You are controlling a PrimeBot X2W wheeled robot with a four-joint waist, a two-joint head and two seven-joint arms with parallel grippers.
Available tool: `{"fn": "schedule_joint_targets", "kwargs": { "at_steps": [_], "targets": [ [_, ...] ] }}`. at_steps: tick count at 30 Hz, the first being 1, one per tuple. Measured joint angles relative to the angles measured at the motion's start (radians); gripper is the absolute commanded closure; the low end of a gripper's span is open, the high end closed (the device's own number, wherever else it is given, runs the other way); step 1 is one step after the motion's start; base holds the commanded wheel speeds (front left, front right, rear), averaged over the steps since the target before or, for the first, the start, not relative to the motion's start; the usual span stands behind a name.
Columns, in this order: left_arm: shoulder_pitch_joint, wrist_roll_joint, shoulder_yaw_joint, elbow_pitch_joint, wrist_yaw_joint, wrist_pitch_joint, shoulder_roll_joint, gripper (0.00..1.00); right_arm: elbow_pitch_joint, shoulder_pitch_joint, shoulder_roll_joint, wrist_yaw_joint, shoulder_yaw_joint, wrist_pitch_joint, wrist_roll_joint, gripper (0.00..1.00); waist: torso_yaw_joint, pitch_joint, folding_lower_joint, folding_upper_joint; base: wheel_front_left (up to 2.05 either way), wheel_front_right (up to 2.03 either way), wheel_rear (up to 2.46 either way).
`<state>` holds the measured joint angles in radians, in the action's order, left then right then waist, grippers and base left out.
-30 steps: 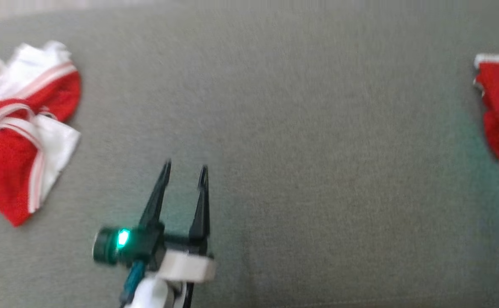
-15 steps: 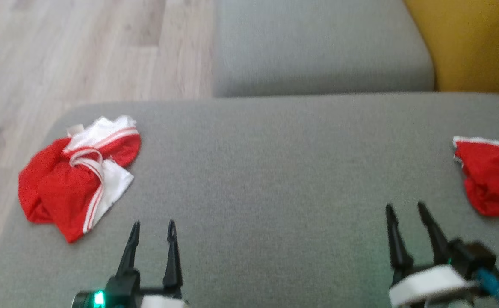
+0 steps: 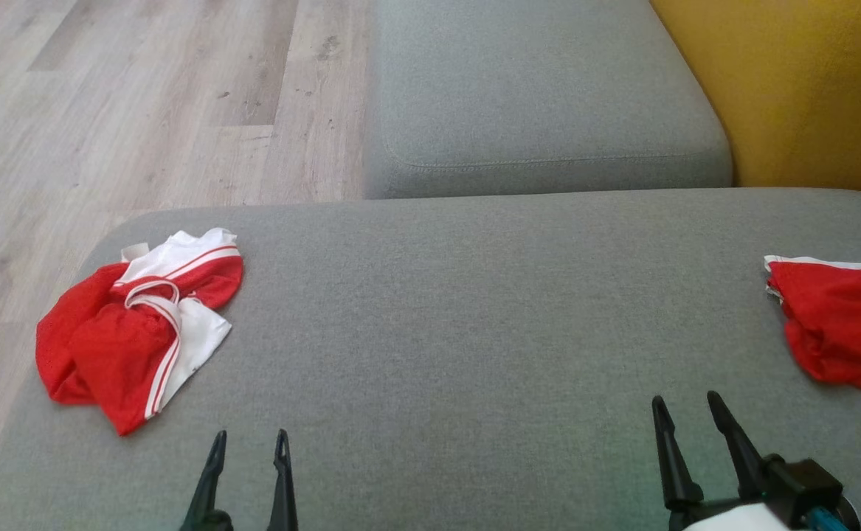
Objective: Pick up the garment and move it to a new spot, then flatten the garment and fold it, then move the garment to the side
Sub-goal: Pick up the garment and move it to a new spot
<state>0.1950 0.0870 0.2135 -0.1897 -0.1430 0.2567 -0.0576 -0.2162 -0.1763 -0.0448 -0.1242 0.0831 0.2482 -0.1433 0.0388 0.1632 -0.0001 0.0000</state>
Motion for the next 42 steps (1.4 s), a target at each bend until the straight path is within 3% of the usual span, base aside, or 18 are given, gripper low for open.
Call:
{"fn": "schedule_joint_targets", "kwargs": {
  "at_steps": [10, 20, 23, 28, 34, 37, 42],
  "targets": [
    [-0.006, -0.005, -0.014, 0.007, 0.016, 0.000, 0.001, 0.00, -0.005, -0.006, 0.000, 0.000, -0.039, 0.000, -0.026, 0.00, 0.063, -0.003, 0.0001, 0.0000, 0.00, 0.00, 0.00],
    [-0.007, -0.023, -0.064, 0.037, 0.019, 0.000, -0.002, 0.00, -0.007, -0.008, 0.002, 0.000, -0.059, 0.000, -0.044, 0.00, 0.301, -0.025, 0.0001, 0.0000, 0.00, 0.00, 0.00],
    [-0.007, -0.023, -0.102, 0.070, 0.003, 0.000, -0.002, 0.00, -0.009, 0.024, 0.003, 0.000, -0.053, 0.000, -0.034, 0.00, 0.362, -0.046, 0.0001, 0.0000, 0.00, 0.00, 0.00],
    [-0.006, -0.023, -0.128, 0.101, -0.016, 0.000, -0.002, 0.00, -0.020, 0.078, 0.003, 0.000, -0.051, 0.002, -0.010, 0.00, 0.409, -0.090, 0.0003, 0.0000, 0.00, 0.00, 0.00],
    [-0.032, -0.025, -0.139, 0.114, -0.005, 0.000, 0.000, 0.00, -0.023, 0.080, 0.000, 0.000, -0.087, 0.002, 0.026, 0.00, 0.457, -0.150, 0.0002, 0.0000, 0.00, 0.00, 0.00],
    [-0.116, -0.032, -0.129, 0.110, 0.021, 0.000, 0.000, 0.00, -0.005, 0.077, -0.020, 0.000, -0.105, 0.002, 0.044, 0.00, 0.476, -0.187, 0.0001, 0.0000, 0.00, 0.00, 0.00],
    [-0.327, -0.035, -0.112, 0.072, 0.054, 0.000, 0.004, 0.00, 0.031, 0.093, -0.126, 0.000, -0.104, 0.002, 0.060, 0.00, 0.481, -0.293, 0.0003, 0.0000, 0.00, 0.00, 0.00]
  ]
}}
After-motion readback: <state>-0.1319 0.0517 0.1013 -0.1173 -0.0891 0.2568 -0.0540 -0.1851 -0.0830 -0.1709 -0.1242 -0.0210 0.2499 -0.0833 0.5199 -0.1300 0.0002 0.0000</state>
